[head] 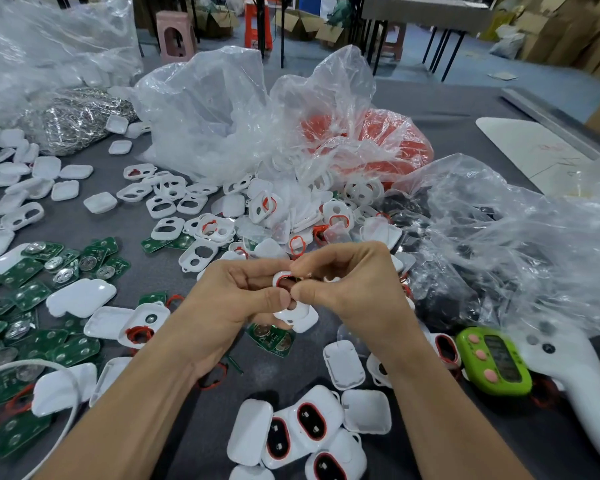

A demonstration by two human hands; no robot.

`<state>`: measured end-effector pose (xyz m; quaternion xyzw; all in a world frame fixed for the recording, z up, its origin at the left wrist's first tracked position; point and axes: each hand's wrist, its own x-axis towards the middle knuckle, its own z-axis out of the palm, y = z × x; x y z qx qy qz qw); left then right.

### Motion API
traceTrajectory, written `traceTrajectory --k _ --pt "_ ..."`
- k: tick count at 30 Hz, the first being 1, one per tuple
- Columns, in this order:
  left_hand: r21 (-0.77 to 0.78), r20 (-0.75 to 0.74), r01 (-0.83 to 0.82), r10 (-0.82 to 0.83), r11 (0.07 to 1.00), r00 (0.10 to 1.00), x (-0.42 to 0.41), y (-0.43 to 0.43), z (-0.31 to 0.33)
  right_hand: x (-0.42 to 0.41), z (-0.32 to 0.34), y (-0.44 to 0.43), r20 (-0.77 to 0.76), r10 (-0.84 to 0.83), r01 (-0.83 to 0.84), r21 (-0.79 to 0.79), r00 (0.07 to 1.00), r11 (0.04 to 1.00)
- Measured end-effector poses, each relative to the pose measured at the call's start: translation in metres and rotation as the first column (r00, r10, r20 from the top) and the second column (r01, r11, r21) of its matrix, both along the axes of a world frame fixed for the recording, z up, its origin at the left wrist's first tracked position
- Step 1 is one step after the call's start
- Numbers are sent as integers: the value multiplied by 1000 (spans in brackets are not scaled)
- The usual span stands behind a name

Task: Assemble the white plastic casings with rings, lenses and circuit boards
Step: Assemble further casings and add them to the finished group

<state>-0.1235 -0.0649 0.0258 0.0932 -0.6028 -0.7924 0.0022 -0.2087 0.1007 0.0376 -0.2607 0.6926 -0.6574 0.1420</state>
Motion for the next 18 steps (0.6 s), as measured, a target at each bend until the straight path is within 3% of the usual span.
traceTrajectory --k 5,10,18 --pt "-38 -16 -45 45 998 999 0 4 3 -8 -8 -1 178 39 -35 -29 983 999" --pt "-86 -82 -14 7 996 997 3 5 3 -12 -6 4 383 314 -309 -77 869 948" --pt "-170 -72 -75 63 983 995 1 4 2 -6 -8 -1 363 159 -152 -49 918 987"
